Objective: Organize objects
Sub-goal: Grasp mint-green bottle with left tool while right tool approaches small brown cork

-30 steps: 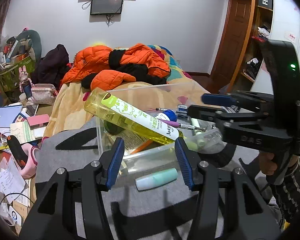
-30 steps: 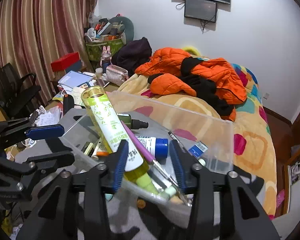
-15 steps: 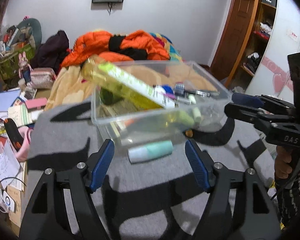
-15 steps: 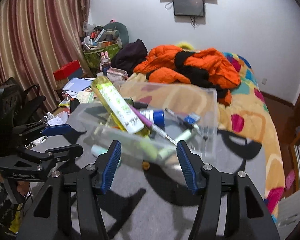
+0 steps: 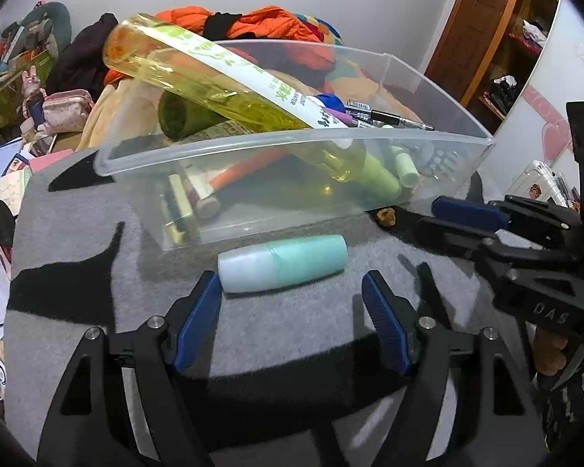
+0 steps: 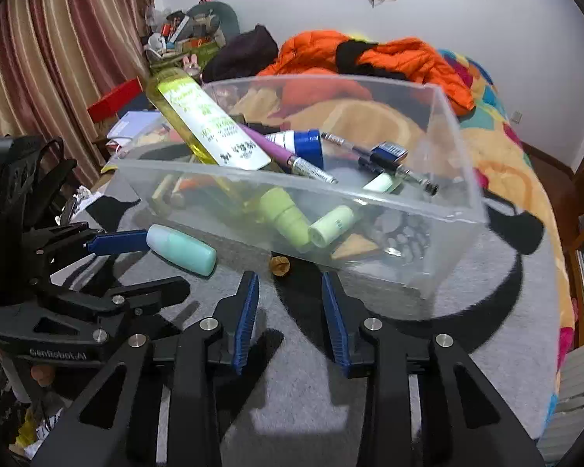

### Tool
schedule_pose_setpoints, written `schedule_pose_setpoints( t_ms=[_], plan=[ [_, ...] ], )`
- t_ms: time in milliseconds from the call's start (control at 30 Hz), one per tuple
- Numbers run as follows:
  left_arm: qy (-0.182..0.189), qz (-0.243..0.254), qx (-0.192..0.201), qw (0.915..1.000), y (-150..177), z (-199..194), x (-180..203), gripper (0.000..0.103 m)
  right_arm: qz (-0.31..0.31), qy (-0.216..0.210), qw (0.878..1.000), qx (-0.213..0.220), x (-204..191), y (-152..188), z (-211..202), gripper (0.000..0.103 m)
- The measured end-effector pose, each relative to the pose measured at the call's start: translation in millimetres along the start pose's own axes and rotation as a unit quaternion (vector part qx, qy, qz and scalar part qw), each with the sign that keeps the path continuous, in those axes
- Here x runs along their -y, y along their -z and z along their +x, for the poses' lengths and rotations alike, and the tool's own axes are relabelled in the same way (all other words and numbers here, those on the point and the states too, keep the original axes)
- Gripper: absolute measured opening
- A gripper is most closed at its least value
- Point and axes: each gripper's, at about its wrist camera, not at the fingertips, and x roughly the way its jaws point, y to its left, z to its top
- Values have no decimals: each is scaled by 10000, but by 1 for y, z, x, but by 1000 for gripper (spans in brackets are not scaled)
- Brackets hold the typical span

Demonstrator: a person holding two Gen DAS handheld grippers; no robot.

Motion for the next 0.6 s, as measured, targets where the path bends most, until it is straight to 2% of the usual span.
schedule_pose_setpoints(
  t_ms=[167,367,433,600],
  plan=[
    [-87,-25,38,10000,-2,4,5,80,-5,26,9999,-106,-5,-1,11,29],
    [-249,80,190,9995,3,6,8,80,82,102,9998,-162,-8,-2,23,26],
    [-278,74,227,9993,4,5,6,77,67,158,9998,-138,-9,-2,22,26],
    [-400,19,346,9986,6,1,1,53,31,258,9996,-103,-15,-3,25,26]
  ],
)
